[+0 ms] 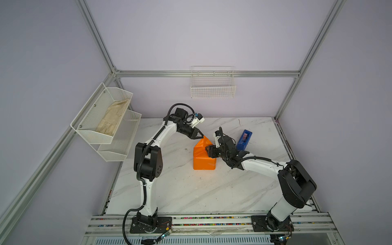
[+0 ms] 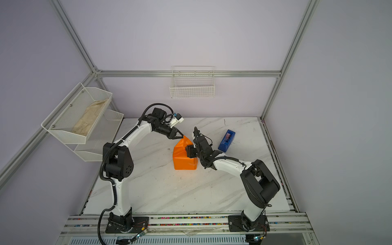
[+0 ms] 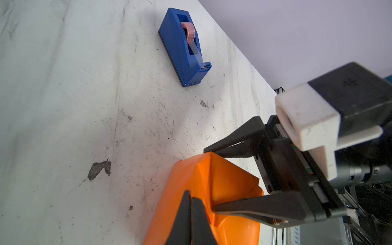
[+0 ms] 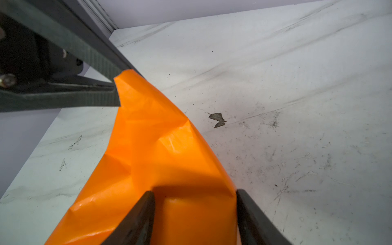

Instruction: Wrap the gift box in paper

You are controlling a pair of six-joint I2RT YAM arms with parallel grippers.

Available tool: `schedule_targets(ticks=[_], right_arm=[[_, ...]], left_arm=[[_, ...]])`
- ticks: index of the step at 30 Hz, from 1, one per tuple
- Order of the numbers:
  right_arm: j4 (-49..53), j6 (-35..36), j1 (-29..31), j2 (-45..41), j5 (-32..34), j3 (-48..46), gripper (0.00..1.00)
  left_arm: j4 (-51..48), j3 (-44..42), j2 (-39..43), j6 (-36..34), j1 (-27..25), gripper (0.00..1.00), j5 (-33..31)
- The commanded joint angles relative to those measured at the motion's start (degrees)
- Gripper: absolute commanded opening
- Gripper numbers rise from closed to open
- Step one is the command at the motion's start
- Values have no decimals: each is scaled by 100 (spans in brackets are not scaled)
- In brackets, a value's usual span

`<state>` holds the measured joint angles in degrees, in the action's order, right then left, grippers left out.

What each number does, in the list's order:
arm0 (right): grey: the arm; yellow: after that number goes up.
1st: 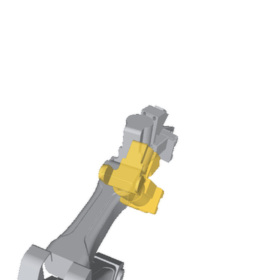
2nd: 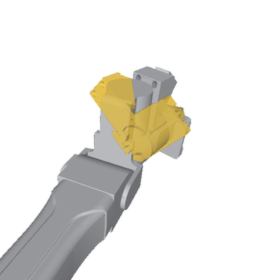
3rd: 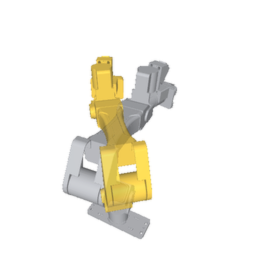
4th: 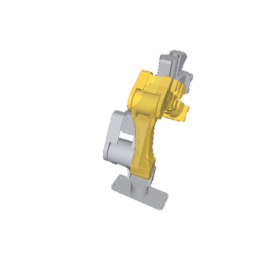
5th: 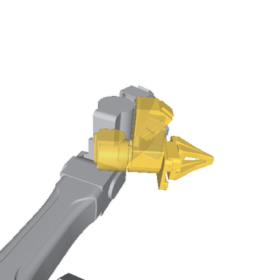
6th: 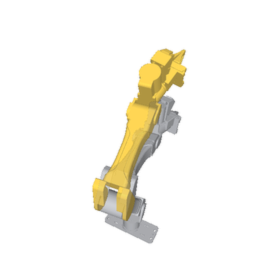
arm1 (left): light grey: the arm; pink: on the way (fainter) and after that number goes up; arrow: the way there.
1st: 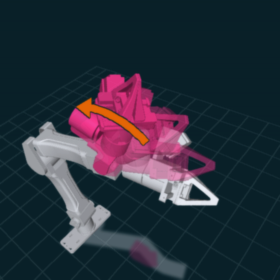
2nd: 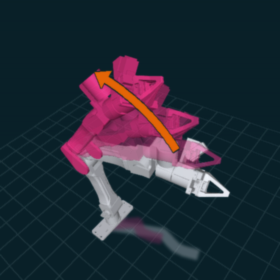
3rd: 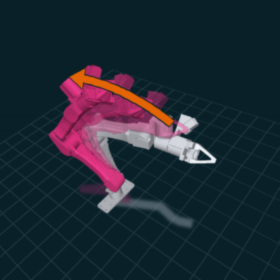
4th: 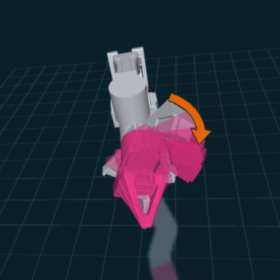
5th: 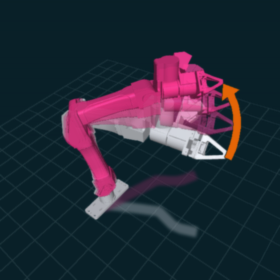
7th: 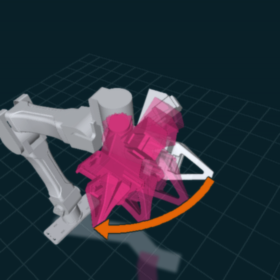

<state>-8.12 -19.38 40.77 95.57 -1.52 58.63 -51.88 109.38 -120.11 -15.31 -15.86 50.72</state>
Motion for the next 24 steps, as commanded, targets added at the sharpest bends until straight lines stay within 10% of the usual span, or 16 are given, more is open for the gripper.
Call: schedule_targets(ticks=[1,13,24], right_arm=[[1062,92,115,401,-384,-233,62],[1060,85,123,385,-389,-244,62],[1093,94,124,385,-393,-222,61]], left_arm=[[394,565,223,418,51,6,-2],[996,304,756,882,83,46,298],[898,-66,559,637,-30,49,303]])
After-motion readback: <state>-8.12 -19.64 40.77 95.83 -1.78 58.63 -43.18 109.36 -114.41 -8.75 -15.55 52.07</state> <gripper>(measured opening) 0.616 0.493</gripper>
